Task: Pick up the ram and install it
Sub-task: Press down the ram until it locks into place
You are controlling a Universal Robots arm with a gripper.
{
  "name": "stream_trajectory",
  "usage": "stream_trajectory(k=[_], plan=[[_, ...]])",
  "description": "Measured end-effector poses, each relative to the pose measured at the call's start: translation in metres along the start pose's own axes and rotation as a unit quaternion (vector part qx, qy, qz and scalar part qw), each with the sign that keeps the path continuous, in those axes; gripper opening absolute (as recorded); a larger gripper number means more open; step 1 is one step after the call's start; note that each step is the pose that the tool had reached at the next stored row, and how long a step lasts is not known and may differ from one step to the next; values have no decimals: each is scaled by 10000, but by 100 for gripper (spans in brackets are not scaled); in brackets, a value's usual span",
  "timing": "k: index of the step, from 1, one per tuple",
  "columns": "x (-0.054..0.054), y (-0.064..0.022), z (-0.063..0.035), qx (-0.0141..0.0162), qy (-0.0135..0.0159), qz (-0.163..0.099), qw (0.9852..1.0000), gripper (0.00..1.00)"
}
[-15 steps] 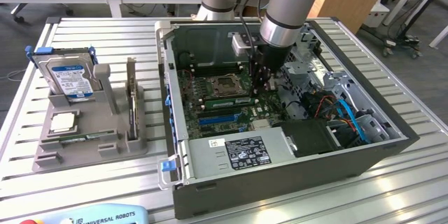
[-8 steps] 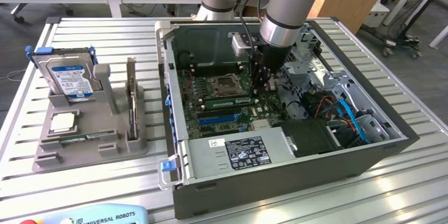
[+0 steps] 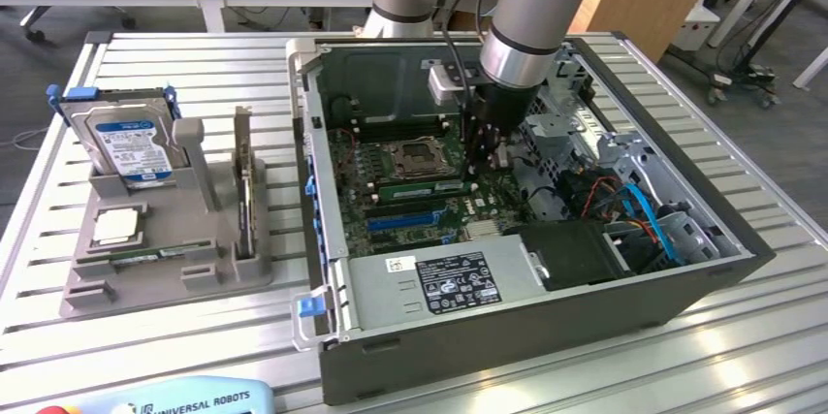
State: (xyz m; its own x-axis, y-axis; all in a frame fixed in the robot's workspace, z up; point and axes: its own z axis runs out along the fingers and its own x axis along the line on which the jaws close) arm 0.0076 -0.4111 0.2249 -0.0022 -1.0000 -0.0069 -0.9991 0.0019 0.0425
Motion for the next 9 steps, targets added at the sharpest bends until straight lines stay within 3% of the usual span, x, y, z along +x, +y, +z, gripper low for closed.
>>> stream_trajectory(k=[9], plan=[[0,-1,13,0,1,0,10000,10]])
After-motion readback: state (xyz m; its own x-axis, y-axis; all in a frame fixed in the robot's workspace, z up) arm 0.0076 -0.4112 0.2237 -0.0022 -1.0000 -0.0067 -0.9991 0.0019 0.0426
